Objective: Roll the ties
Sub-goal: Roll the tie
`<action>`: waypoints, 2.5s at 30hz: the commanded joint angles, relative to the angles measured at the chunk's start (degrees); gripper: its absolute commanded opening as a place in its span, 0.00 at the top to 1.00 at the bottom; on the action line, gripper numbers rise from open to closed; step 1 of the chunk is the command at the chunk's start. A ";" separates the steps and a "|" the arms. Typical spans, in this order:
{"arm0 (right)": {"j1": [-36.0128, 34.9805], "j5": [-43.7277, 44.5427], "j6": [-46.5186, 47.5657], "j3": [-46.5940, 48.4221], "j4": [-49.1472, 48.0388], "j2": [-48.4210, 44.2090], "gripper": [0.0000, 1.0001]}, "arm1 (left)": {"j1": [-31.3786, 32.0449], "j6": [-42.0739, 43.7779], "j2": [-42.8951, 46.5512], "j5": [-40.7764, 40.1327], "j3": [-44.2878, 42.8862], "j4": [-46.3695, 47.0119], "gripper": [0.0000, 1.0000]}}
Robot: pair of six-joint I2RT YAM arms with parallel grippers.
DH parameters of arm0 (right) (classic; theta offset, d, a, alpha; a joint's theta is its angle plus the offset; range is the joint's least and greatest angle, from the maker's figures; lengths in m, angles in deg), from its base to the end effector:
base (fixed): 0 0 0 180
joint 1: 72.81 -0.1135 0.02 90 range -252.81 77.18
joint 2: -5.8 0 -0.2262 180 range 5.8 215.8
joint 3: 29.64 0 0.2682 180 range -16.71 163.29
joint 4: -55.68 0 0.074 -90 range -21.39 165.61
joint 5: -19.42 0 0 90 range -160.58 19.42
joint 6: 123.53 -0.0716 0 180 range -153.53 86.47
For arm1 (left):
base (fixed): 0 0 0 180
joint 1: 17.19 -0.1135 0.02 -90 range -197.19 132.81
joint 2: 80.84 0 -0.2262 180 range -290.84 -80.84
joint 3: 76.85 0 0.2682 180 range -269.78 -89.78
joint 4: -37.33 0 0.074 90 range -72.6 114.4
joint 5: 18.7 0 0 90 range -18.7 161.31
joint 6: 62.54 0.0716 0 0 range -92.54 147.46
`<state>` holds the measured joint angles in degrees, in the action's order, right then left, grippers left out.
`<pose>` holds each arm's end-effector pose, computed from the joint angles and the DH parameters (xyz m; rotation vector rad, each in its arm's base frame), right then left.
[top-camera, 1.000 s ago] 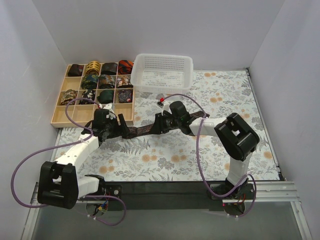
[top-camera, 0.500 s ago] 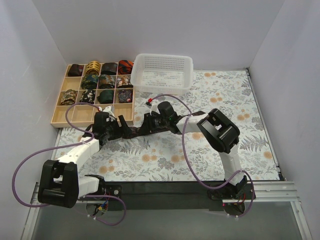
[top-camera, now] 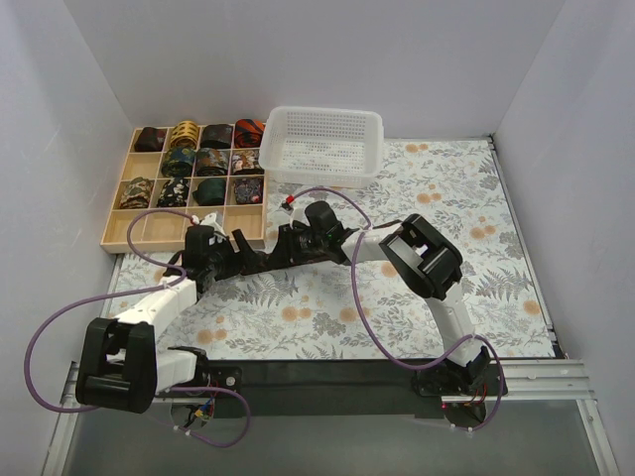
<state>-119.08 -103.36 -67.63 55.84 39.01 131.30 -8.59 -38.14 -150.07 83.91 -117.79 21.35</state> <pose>0.3038 0.3736 0.0720 -0.6509 2.1249 1.4160 0.2735 -0.0572 0.0975 -1.0894 2.2503 -0.8554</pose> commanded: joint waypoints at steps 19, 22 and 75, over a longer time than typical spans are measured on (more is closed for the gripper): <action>5.65 2.01 7.74 -12.77 0.86 -16.94 0.56 | -4.03 -6.20 3.85 0.50 6.56 8.76 0.35; 6.79 2.36 9.49 -15.68 1.83 -20.02 0.55 | -4.03 -6.12 2.44 0.14 7.00 9.47 0.36; 14.62 10.71 16.44 -27.99 12.55 -37.60 0.55 | 10.36 11.81 -3.36 -32.18 -15.13 -24.80 0.97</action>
<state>-104.98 -95.40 -53.80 28.61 49.06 96.41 -1.82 -30.56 -152.10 60.93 -128.63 4.15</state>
